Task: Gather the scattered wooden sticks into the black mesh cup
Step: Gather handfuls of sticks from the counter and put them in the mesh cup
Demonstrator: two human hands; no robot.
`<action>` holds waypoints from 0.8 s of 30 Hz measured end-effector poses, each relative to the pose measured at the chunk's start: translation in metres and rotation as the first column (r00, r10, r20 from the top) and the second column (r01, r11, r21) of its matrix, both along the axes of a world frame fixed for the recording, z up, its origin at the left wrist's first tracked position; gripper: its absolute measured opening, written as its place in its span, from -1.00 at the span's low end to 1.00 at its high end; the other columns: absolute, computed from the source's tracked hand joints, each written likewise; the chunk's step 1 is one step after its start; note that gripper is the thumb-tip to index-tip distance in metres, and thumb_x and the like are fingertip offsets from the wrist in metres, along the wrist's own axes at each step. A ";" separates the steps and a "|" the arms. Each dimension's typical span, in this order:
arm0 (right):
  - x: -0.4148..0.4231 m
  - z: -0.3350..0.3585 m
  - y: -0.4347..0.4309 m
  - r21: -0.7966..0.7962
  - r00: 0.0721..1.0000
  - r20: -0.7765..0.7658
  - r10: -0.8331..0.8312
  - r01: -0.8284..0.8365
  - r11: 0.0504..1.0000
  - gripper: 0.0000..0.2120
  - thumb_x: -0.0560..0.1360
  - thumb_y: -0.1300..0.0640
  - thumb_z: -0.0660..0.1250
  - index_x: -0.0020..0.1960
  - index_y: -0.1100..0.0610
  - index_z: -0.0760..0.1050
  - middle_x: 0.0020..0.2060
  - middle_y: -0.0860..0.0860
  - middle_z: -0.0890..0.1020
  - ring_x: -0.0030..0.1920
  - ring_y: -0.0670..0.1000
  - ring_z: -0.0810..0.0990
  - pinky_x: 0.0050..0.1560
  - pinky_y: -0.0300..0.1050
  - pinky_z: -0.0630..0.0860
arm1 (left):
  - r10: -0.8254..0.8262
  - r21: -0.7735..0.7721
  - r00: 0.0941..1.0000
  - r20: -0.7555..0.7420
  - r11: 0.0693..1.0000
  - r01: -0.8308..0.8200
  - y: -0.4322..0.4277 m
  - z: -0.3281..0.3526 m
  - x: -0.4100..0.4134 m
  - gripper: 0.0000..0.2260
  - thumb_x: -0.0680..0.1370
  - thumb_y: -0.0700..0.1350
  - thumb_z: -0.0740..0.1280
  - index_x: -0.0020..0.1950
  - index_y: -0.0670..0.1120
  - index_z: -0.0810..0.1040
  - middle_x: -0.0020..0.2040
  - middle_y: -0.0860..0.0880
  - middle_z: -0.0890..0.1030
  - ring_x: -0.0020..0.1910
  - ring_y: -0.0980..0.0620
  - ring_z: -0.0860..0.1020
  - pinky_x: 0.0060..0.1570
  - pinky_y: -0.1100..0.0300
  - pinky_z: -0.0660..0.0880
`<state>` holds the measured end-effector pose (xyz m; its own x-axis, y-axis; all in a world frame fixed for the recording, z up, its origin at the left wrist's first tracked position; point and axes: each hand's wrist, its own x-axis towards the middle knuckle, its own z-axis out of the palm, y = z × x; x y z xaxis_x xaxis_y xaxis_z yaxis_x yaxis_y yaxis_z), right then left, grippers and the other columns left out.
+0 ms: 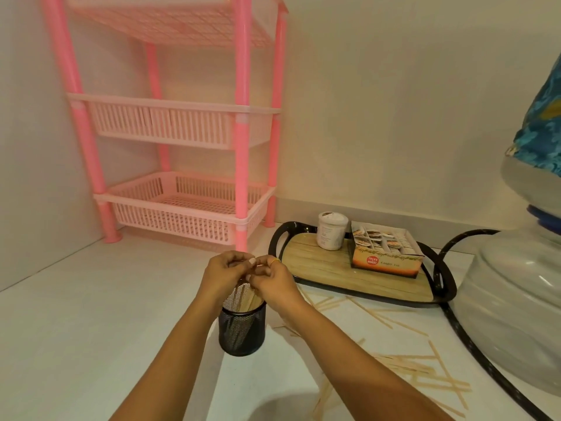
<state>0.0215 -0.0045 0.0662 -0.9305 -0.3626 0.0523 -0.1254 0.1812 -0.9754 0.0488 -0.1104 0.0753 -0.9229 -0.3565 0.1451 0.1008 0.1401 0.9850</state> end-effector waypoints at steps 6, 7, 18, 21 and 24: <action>0.002 -0.001 0.016 -0.052 0.995 -0.060 -0.079 0.076 0.996 -0.82 0.46 0.32 0.31 0.06 0.25 0.49 0.02 0.20 0.63 -0.03 0.00 0.57 0.06 -0.13 0.51 | 0.007 -0.115 1.000 -0.014 0.993 -0.009 0.011 -0.003 0.000 -0.94 0.49 -0.22 0.36 -0.06 -0.13 0.59 -0.12 -0.13 0.63 -0.10 -0.04 0.57 -0.15 0.24 0.46; 0.002 -0.001 0.019 -0.066 0.992 -0.075 -0.098 0.094 0.993 -0.83 0.46 0.34 0.31 0.05 0.26 0.50 -0.01 0.18 0.63 -0.03 -0.01 0.56 0.04 -0.18 0.51 | 0.023 -0.151 0.999 -0.029 0.988 -0.027 0.013 -0.003 0.000 -0.94 0.49 -0.22 0.37 -0.06 -0.13 0.60 -0.13 -0.11 0.63 -0.09 -0.04 0.58 -0.11 0.22 0.46; 0.005 -0.040 0.121 0.224 0.967 -0.086 -0.241 0.255 0.941 -0.92 0.48 0.21 0.31 -0.04 0.11 0.53 -0.11 -0.01 0.61 -0.12 -0.07 0.57 -0.18 -0.35 0.47 | -0.350 -0.668 0.934 -0.078 0.713 0.211 0.076 -0.013 0.001 -0.90 0.48 -0.11 0.37 -0.03 -0.04 0.62 -0.01 0.03 0.66 -0.20 0.26 0.49 -0.21 0.50 0.33; 0.009 -0.051 0.151 0.493 0.996 -0.074 -0.057 0.086 0.866 -0.74 0.46 0.07 0.34 0.14 0.06 0.50 0.14 0.00 0.54 0.09 -0.03 0.53 -0.04 -0.24 0.47 | -0.474 -0.698 0.851 0.228 0.530 0.482 0.090 -0.030 -0.003 -0.70 0.45 0.00 0.39 0.17 0.00 0.54 0.23 -0.03 0.55 0.15 0.06 0.51 0.14 0.17 0.43; 0.016 -0.057 0.172 0.621 0.995 -0.011 0.103 -0.074 0.780 -0.51 0.42 0.00 0.39 0.30 0.05 0.38 0.31 0.00 0.38 0.31 -0.02 0.40 0.27 -0.17 0.40 | -0.472 -0.672 0.707 0.527 0.278 0.686 0.097 -0.054 -0.007 -0.26 0.40 0.15 0.41 0.47 -0.04 0.18 0.50 -0.06 0.20 0.47 -0.03 0.18 0.41 0.11 0.16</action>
<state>0.0374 0.1679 0.0093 -0.8950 -0.4108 -0.1739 -0.2090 0.7304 -0.6503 0.0415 -0.0138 0.0214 -0.8726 0.4575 -0.1713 0.3350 0.8156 0.4718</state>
